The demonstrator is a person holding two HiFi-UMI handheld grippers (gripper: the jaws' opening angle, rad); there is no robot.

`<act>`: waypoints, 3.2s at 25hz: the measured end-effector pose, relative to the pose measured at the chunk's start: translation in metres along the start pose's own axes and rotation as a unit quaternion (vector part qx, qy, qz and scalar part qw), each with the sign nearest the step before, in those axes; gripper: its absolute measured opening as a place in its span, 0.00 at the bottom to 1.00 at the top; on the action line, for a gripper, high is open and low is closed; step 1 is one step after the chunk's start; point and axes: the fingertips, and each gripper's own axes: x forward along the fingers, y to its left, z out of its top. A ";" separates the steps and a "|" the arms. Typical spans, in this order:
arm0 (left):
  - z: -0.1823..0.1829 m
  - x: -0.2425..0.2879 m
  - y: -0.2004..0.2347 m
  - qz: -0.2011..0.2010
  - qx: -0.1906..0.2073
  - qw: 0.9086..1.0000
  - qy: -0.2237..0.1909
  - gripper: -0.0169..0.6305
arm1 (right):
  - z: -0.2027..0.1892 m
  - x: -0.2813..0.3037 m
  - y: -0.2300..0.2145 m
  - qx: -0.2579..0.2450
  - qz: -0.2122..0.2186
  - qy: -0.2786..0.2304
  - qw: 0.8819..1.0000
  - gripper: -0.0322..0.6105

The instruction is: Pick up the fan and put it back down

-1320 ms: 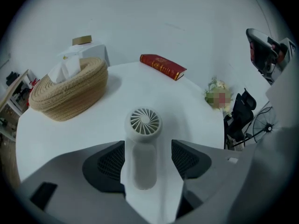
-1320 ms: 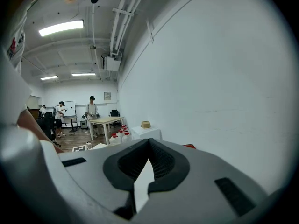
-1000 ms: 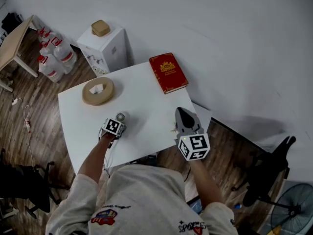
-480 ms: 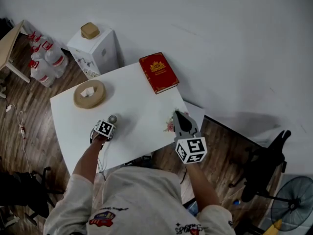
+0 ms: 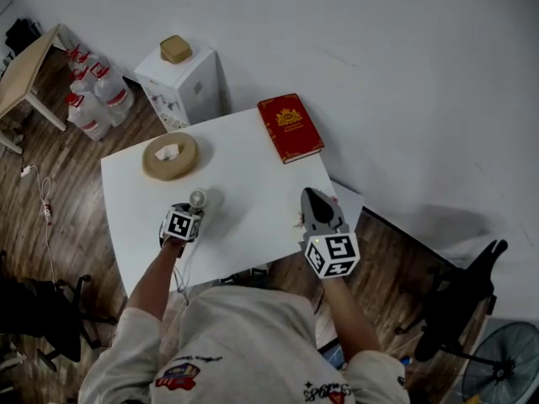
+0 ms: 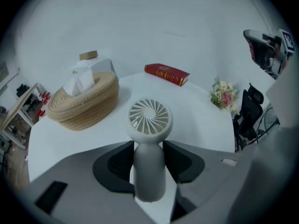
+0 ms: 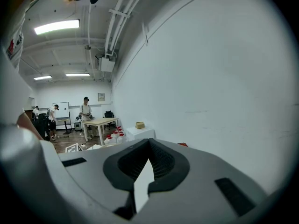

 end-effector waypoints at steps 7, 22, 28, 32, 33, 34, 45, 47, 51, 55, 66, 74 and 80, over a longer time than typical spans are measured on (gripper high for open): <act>0.035 -0.064 0.022 0.047 -0.036 0.990 -0.131 0.32 | 0.013 0.025 0.029 -0.003 0.041 -0.010 0.999 0.04; 0.113 -0.232 0.058 0.111 -0.080 0.931 -0.338 0.32 | 0.044 0.084 0.078 0.003 0.109 -0.030 0.994 0.04; 0.146 -0.296 0.056 0.123 -0.064 0.903 -0.406 0.32 | 0.051 0.097 0.089 -0.001 0.126 -0.032 0.992 0.04; 0.163 -0.326 0.051 0.128 -0.048 0.882 -0.450 0.32 | 0.051 0.101 0.090 -0.001 0.130 -0.031 0.991 0.04; 0.165 -0.330 0.050 0.128 -0.044 0.879 -0.458 0.32 | 0.050 0.100 0.090 -0.001 0.131 -0.031 0.991 0.04; 0.167 -0.333 0.049 0.128 -0.042 0.876 -0.463 0.32 | 0.050 0.100 0.090 -0.001 0.131 -0.030 0.991 0.04; 0.168 -0.330 0.033 0.109 -0.033 0.878 -0.465 0.32 | 0.049 0.095 0.094 -0.008 0.138 -0.025 0.990 0.04; 0.167 -0.330 0.029 0.105 -0.032 0.878 -0.465 0.32 | 0.050 0.093 0.095 -0.009 0.139 -0.026 0.990 0.04; 0.165 -0.333 0.023 0.099 -0.033 0.879 -0.466 0.32 | 0.049 0.087 0.095 -0.009 0.140 -0.025 0.990 0.04; 0.160 -0.331 0.021 0.096 -0.039 0.880 -0.464 0.32 | 0.047 0.083 0.095 -0.009 0.138 -0.025 0.990 0.04; 0.143 -0.308 0.026 0.084 -0.057 0.892 -0.441 0.32 | 0.037 0.081 0.099 -0.007 0.136 -0.018 0.990 0.04; 0.088 -0.237 0.047 0.081 -0.106 0.923 -0.360 0.32 | 0.033 0.076 0.091 -0.005 0.122 -0.014 0.992 0.04; 0.035 -0.182 0.062 0.092 -0.141 0.944 -0.283 0.32 | 0.028 0.070 0.084 -0.003 0.108 -0.010 0.994 0.04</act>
